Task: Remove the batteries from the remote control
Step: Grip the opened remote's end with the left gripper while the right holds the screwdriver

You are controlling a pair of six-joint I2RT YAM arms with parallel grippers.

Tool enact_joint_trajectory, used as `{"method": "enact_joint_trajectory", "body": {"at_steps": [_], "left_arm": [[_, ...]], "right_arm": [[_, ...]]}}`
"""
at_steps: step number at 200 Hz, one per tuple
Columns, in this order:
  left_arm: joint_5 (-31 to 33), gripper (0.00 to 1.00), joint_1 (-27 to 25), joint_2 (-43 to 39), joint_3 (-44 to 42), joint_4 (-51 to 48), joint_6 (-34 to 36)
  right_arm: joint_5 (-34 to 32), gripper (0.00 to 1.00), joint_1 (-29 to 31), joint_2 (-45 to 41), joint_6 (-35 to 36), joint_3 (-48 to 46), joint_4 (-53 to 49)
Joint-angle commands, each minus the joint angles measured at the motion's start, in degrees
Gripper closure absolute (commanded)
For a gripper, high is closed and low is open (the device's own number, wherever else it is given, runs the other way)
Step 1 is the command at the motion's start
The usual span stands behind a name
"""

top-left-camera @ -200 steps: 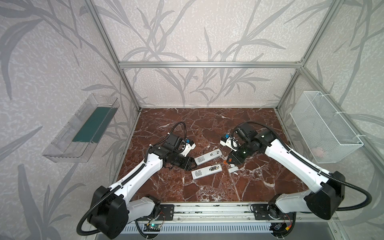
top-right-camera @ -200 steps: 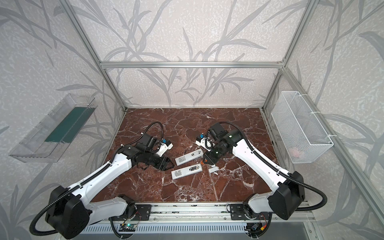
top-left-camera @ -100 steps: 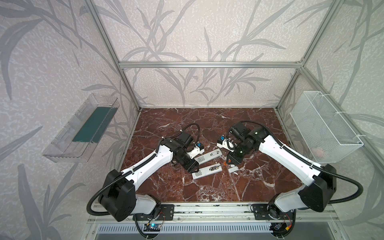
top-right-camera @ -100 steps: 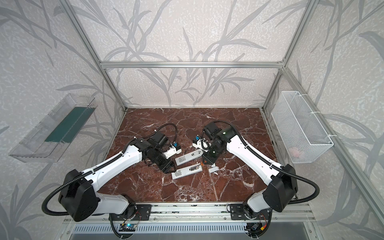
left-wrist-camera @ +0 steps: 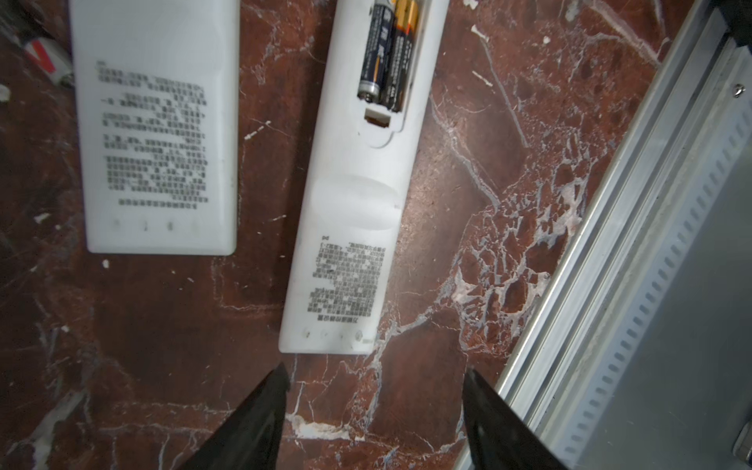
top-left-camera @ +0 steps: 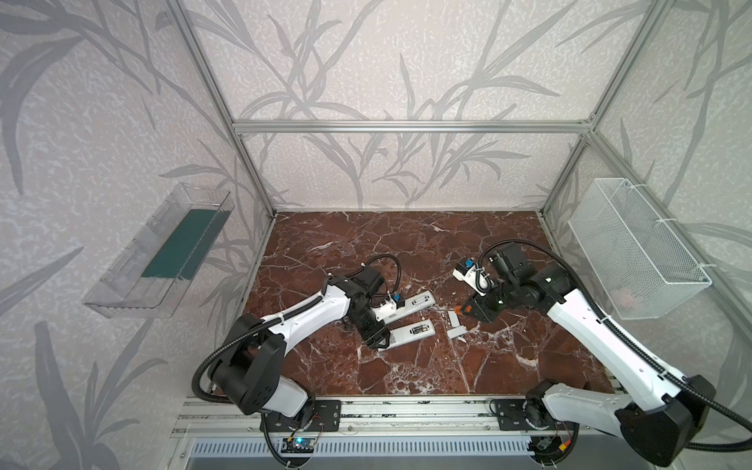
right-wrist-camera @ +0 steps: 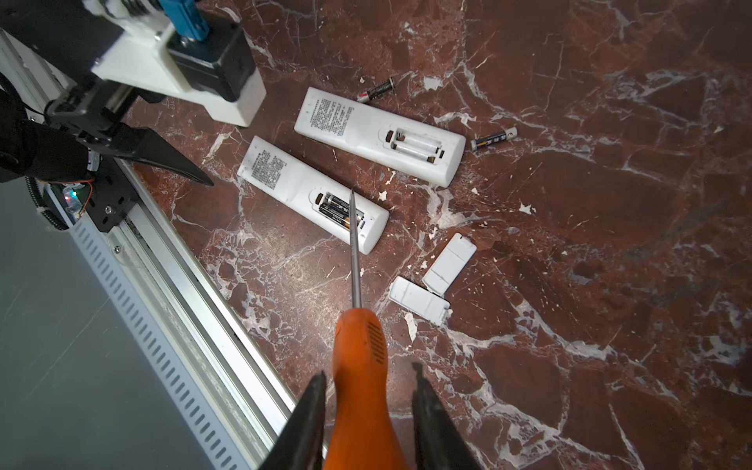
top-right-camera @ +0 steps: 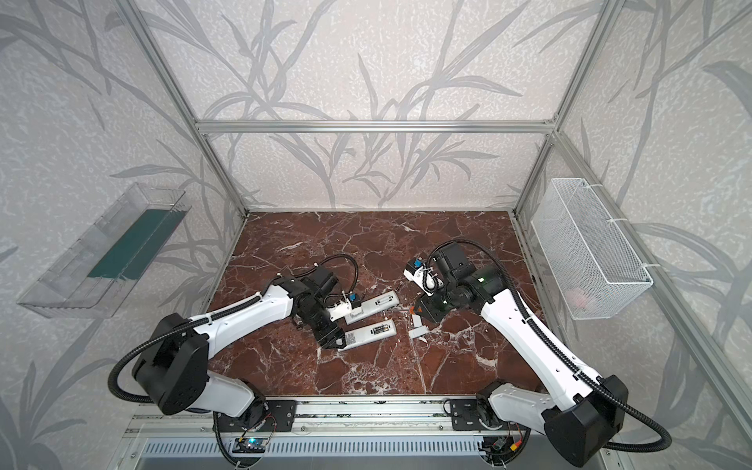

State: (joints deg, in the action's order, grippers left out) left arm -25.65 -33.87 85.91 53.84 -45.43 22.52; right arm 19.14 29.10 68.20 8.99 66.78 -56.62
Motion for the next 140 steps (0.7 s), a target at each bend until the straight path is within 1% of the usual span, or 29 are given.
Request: {"method": "enact_joint_trajectory", "body": {"at_steps": [1,33,77,117,140], "left_arm": [[2.51,0.30,-0.14,0.64,-0.77,1.76,2.59],[4.89,0.30,-0.56,1.57,-1.28,3.53,2.61],[8.74,0.31,-3.91,4.16,-1.64,3.14,3.69],[9.97,0.31,-5.47,5.57,-1.73,2.85,3.98],[11.67,0.33,-6.12,7.26,-1.47,2.95,3.19]], "right_arm": [[3.64,1.00,-0.29,-1.06,-1.86,-0.54,2.75],[4.55,1.00,-0.36,-0.24,-4.24,-0.67,4.14],[4.92,1.00,-1.28,2.58,-7.87,0.14,3.73],[6.15,1.00,-2.51,2.68,-8.65,-0.14,3.37],[6.26,1.00,-2.77,1.89,-9.04,-0.99,4.09]]}}
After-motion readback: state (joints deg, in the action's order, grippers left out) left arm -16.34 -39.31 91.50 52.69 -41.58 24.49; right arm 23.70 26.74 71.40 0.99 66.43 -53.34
